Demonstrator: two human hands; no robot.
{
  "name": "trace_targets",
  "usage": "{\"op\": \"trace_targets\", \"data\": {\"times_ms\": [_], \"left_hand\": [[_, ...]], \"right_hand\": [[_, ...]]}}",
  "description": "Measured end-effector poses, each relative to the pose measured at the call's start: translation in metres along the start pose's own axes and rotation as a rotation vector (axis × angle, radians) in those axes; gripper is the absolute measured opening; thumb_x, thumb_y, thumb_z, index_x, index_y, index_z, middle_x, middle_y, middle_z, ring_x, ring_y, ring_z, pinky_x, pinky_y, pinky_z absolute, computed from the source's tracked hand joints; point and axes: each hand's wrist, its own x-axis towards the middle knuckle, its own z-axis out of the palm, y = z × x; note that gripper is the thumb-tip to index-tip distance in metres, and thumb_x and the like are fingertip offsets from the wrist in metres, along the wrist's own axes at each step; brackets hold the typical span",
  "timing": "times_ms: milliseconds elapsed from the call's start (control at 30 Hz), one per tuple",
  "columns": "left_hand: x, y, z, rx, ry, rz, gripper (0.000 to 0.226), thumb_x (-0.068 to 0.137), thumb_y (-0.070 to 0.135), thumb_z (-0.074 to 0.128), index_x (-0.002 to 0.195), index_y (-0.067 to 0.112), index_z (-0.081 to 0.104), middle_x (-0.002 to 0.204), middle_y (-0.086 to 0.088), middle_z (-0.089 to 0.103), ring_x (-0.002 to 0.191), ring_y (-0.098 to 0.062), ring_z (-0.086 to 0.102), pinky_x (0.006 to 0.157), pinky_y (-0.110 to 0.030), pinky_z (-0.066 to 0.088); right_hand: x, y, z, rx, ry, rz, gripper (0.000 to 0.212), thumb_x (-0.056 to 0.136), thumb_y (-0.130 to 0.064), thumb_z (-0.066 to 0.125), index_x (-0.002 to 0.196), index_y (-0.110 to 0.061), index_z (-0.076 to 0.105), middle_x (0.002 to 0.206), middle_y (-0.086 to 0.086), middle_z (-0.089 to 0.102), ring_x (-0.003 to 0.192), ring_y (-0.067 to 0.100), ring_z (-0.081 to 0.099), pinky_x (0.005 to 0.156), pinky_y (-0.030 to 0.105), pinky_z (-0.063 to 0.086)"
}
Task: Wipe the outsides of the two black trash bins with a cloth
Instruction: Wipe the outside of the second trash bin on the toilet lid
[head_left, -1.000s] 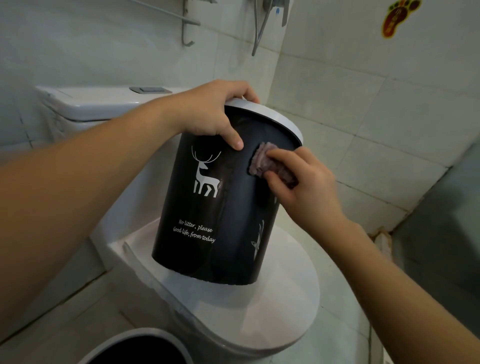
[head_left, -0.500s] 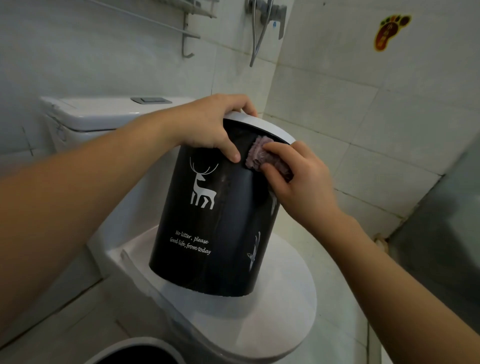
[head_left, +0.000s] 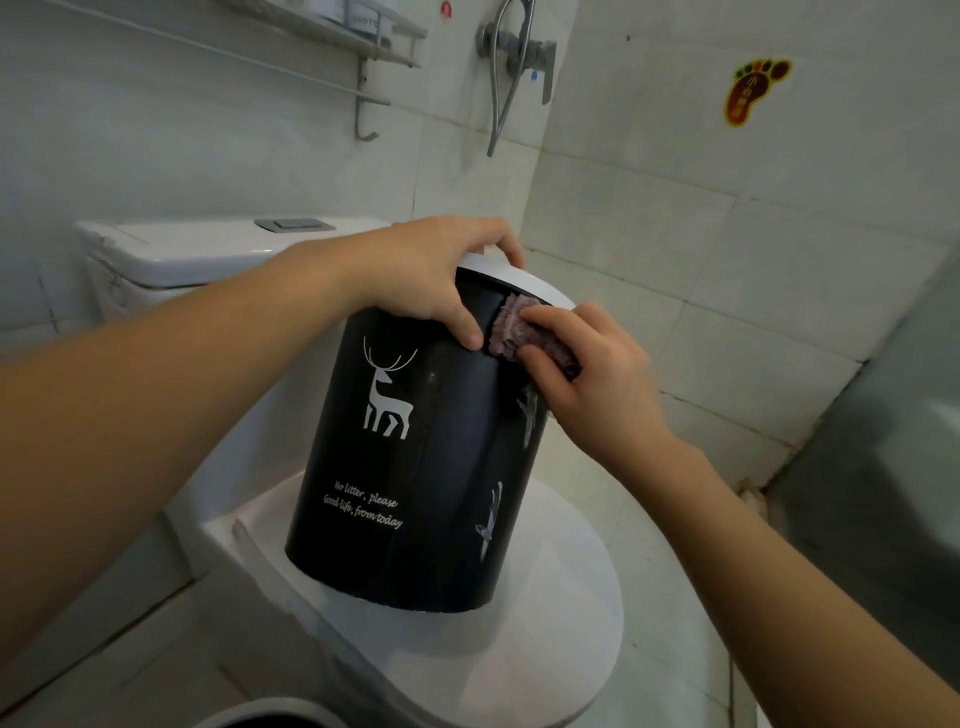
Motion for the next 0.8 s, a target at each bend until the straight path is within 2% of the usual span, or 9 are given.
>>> {"op": "trace_targets", "data": {"times_ms": [67,133,300,533,600,700,800], "left_hand": [[-0.002,-0.004,-0.002,-0.061,-0.014,-0.003,0.070,0.061,0.019,0.092,0.113,0.050,0.056,0.103,0.018,0.058,0.094,-0.005,0.058,0.076,-0.027,0.048],[-0.002,-0.007,-0.002,-0.107,-0.006,0.003,0.066,0.062,0.015,0.092,0.111,0.046,0.061,0.103,0.016,0.064,0.095,-0.005,0.061,0.075,-0.023,0.047],[-0.004,-0.013,-0.003,-0.155,0.003,-0.005,0.063,0.062,0.011,0.091,0.103,0.047,0.060,0.098,0.016,0.067,0.088,-0.003,0.065,0.070,-0.019,0.048],[0.000,-0.011,-0.004,-0.058,-0.006,-0.008,0.064,0.066,0.005,0.087,0.114,0.031,0.054,0.104,0.011,0.060,0.095,-0.014,0.062,0.074,-0.031,0.054],[0.000,-0.013,-0.002,-0.077,-0.004,-0.020,0.065,0.065,0.010,0.087,0.115,0.035,0.054,0.107,0.009,0.061,0.097,-0.015,0.062,0.076,-0.033,0.055],[-0.001,-0.017,0.001,-0.051,0.009,-0.022,0.073,0.062,0.021,0.090,0.117,0.050,0.054,0.113,0.013,0.063,0.105,-0.017,0.061,0.091,-0.039,0.052],[-0.001,-0.018,0.000,-0.059,0.011,-0.028,0.073,0.061,0.019,0.091,0.116,0.052,0.055,0.112,0.014,0.063,0.104,-0.016,0.061,0.091,-0.039,0.052]], "right_hand": [[0.000,0.000,-0.001,-0.005,-0.004,-0.007,0.033,0.091,-0.033,0.061,0.120,-0.021,0.068,0.097,0.000,0.059,0.077,0.020,0.057,0.066,0.025,0.039],[0.000,-0.001,-0.002,-0.012,-0.003,-0.010,0.033,0.091,-0.034,0.060,0.120,-0.021,0.068,0.098,0.000,0.059,0.078,0.020,0.057,0.067,0.025,0.039],[0.000,-0.001,-0.006,-0.015,-0.016,-0.015,0.033,0.091,-0.033,0.061,0.121,-0.021,0.068,0.099,-0.001,0.059,0.080,0.017,0.057,0.067,0.025,0.041],[0.000,0.002,-0.001,-0.003,-0.015,-0.003,0.034,0.090,-0.033,0.062,0.121,-0.021,0.068,0.099,-0.001,0.061,0.081,0.019,0.058,0.066,0.027,0.043],[0.000,0.001,-0.002,-0.007,-0.015,-0.003,0.034,0.091,-0.033,0.062,0.123,-0.022,0.067,0.103,-0.003,0.063,0.085,0.018,0.059,0.068,0.025,0.041],[0.004,0.001,-0.002,0.016,-0.033,0.029,0.035,0.091,-0.031,0.065,0.125,-0.024,0.062,0.116,-0.005,0.066,0.099,0.013,0.057,0.076,0.024,0.040],[0.007,0.000,0.001,-0.002,-0.010,0.019,0.033,0.089,-0.034,0.065,0.119,-0.020,0.065,0.111,-0.003,0.067,0.096,0.015,0.058,0.074,0.025,0.041]]}}
